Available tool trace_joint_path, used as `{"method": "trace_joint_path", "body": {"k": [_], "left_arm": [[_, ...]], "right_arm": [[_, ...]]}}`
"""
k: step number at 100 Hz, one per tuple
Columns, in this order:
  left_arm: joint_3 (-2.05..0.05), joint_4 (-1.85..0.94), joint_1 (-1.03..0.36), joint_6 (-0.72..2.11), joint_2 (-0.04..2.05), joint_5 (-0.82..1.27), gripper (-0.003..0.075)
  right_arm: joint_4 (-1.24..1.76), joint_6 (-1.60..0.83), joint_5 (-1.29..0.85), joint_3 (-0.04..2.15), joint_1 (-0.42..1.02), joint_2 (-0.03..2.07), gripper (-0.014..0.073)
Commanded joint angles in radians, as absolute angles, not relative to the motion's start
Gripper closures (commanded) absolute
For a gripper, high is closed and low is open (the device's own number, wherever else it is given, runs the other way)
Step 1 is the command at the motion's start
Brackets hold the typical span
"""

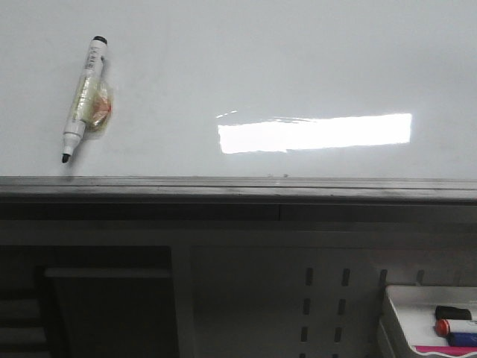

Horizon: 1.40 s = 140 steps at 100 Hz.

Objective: Write number 4 on whiteboard

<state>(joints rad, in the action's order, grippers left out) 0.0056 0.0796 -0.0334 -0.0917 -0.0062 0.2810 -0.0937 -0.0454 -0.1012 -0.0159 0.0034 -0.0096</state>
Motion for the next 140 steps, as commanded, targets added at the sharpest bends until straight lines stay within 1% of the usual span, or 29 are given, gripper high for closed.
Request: {"method": "trace_joint_path", "body": {"k": [1,12,24,36,43,62,78,93,105,110,112,117,122,129,134,140], "left_arm": [[0.037,0.066,-0.030,-0.094,-0.031,0.154,0.0741],[0.035,0.038,-0.030,-0.097,-0.027,0.122,0.0741],[0.017,0.038,-0.030,-0.097,0.017,0.121,0.0741],[-0.040,0.038,-0.030,-0.097,0.114,0.154,0.0741],[-0.085,0.046,-0.030,-0.097,0.185,0.171,0.0741],[-0.165,0.046,-0.030,-0.097,0.355,0.135,0.0741],[-0.165,0.046,-0.030,-0.097,0.416,0.080,0.0741],[-0.165,0.044,-0.030,-0.097,0.423,0.019,0.0741],[-0.165,-0.036,-0.030,-0.101,0.423,-0.035,0.0733],[-0.165,-0.036,-0.030,-0.101,0.423,-0.052,0.0696],[-0.165,-0.036,-0.030,-0.101,0.423,-0.059,0.0668],[-0.165,-0.036,-0.030,-0.101,0.423,-0.076,0.0581],[-0.165,-0.044,-0.030,-0.101,0.423,-0.101,0.0465],[-0.165,-0.044,-0.030,-0.101,0.423,-0.161,0.0348],[-0.165,-0.040,-0.030,-0.101,0.423,-0.222,0.0309],[-0.165,-0.038,-0.030,-0.101,0.424,-0.270,0.0311]], "right_arm": [[-0.006,-0.049,-0.050,-0.034,0.000,-0.024,0.0658],[0.054,-0.049,-0.152,0.004,0.002,0.017,0.0658],[0.074,-0.049,-0.200,0.054,0.002,0.137,0.0658],[0.149,-0.049,-0.186,0.111,0.002,0.304,0.0658],[0.153,-0.049,-0.213,0.160,0.002,0.396,0.0658],[0.165,-0.049,-0.229,0.243,0.002,0.577,0.0658],[0.165,-0.049,-0.227,0.248,0.002,0.639,0.0658],[0.165,-0.049,-0.236,0.248,0.002,0.642,0.0658],[0.165,-0.049,-0.237,0.248,0.002,0.642,0.0658],[0.165,-0.049,-0.229,0.248,0.002,0.642,0.0658],[0.165,-0.049,-0.224,0.248,0.002,0.642,0.0658],[0.165,-0.049,-0.213,0.248,0.002,0.642,0.0658],[0.167,-0.049,-0.206,0.248,0.002,0.642,0.0658],[0.194,-0.049,-0.200,0.248,0.002,0.642,0.0658],[0.247,-0.049,-0.197,0.248,0.002,0.642,0.0658],[0.279,-0.049,-0.179,0.250,0.002,0.642,0.0658]]}}
